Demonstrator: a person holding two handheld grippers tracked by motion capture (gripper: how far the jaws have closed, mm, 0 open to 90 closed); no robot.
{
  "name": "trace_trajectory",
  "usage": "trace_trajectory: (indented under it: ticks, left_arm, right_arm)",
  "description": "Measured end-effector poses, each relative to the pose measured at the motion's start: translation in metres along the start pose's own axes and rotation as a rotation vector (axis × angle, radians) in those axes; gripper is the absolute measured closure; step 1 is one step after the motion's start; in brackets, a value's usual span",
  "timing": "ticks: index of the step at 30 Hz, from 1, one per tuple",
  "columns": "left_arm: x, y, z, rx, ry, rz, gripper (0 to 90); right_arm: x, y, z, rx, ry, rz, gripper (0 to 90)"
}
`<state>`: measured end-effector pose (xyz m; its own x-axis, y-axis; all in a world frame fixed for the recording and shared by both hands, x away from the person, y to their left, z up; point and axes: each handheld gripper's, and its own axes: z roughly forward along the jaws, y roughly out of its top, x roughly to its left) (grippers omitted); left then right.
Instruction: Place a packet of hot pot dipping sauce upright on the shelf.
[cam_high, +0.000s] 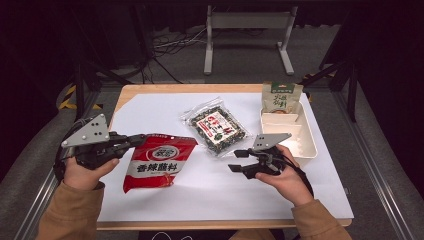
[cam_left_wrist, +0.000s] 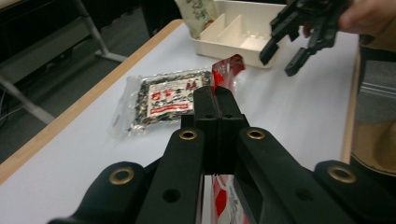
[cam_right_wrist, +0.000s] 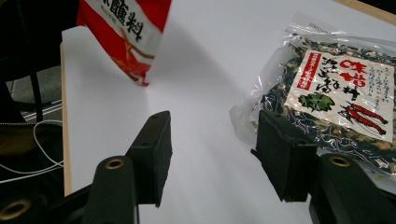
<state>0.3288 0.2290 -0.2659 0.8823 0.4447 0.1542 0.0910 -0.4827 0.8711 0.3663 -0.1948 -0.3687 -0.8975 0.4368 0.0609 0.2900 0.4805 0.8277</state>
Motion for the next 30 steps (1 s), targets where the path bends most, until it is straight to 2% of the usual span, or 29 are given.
trace_trajectory:
  ticks: [4,12,16,18,22,26,30]
  left_arm:
    - [-0.007,0.006,0.002,-0.019,-0.011,0.019,90.0]
    - [-0.01,0.014,0.013,-0.076,-0.028,0.003,90.0]
    - [-0.014,0.02,0.023,-0.094,-0.059,0.016,90.0]
    - [-0.017,0.023,0.029,-0.104,-0.091,0.022,90.0]
    - [-0.022,0.028,0.039,-0.107,-0.117,0.038,90.0]
    - [-0.025,0.033,0.046,-0.119,-0.147,0.045,90.0]
    - [-0.03,0.037,0.052,-0.129,-0.166,0.051,90.0]
  right_arm:
    - [-0.001,0.0,-0.001,-0.008,-0.005,0.001,45.1]
    - [0.002,0.006,-0.001,-0.041,-0.002,-0.005,43.7]
    - [0.005,0.008,0.001,-0.049,0.012,-0.012,42.2]
    - [0.007,0.008,0.003,-0.051,0.023,-0.015,42.0]
    - [0.011,0.009,0.006,-0.056,0.037,-0.015,42.0]
    - [0.012,0.009,0.008,-0.087,0.031,-0.014,42.2]
    - [0.013,0.007,0.009,-0.131,0.057,0.001,43.3]
